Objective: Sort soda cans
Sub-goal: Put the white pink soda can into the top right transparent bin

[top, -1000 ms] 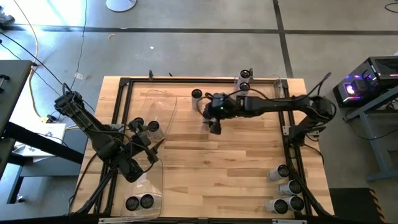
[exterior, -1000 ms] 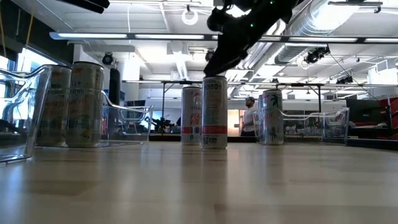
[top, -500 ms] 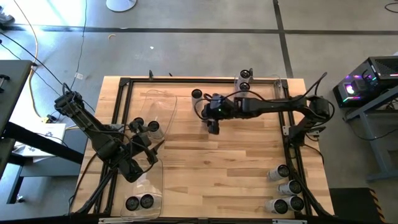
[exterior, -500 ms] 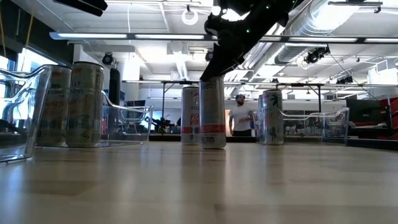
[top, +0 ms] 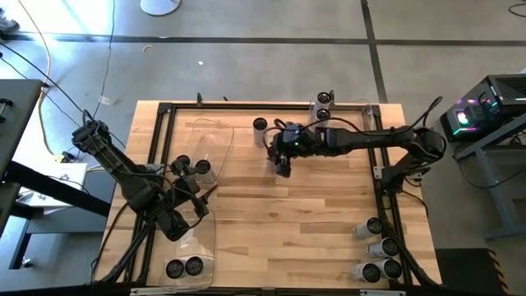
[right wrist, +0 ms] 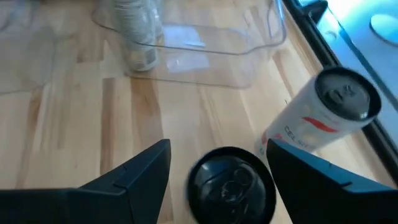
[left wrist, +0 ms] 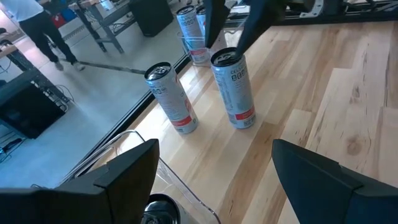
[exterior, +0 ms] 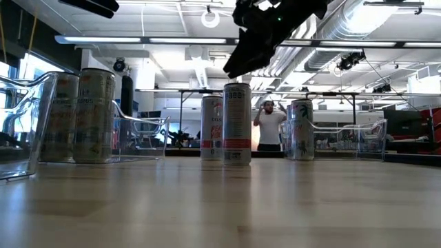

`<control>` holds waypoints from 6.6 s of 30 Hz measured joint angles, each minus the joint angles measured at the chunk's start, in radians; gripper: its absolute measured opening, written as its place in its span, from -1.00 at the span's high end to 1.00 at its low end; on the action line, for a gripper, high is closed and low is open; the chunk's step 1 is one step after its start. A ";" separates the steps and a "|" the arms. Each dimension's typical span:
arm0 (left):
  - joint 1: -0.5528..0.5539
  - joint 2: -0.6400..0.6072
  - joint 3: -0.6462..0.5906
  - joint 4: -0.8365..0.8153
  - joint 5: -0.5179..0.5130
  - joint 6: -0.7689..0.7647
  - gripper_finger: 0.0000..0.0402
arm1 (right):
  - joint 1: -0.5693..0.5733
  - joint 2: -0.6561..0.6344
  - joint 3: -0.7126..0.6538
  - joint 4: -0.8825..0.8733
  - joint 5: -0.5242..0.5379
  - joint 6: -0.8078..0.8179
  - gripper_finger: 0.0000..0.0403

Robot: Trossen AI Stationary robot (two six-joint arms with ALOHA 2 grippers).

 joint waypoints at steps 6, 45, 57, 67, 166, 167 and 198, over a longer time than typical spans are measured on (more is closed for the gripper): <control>0.000 0.000 0.000 0.000 0.000 0.000 -0.51 | -0.023 0.053 0.001 -0.001 -0.012 0.049 -0.29; 0.000 0.002 0.000 -0.001 0.016 0.000 -0.51 | -0.044 0.078 0.003 -0.036 -0.146 0.044 -0.29; 0.000 0.002 0.000 -0.001 0.016 -0.007 -0.51 | -0.034 0.083 0.138 -0.182 -0.097 0.018 -0.29; 0.000 0.001 0.000 -0.003 0.015 -0.008 -0.51 | -0.034 0.110 0.142 -0.255 -0.106 0.045 -0.29; 0.001 0.002 -0.001 -0.030 0.049 -0.017 -0.51 | -0.804 -0.149 0.340 -0.920 0.143 0.249 -0.18; 0.001 0.002 -0.001 -0.030 0.049 -0.017 -0.51 | -0.824 -0.152 0.295 -0.868 0.121 0.244 -0.18; 0.001 0.001 -0.001 -0.014 0.048 -0.016 -0.51 | -0.871 -0.051 -0.012 -0.449 -0.039 0.199 -0.24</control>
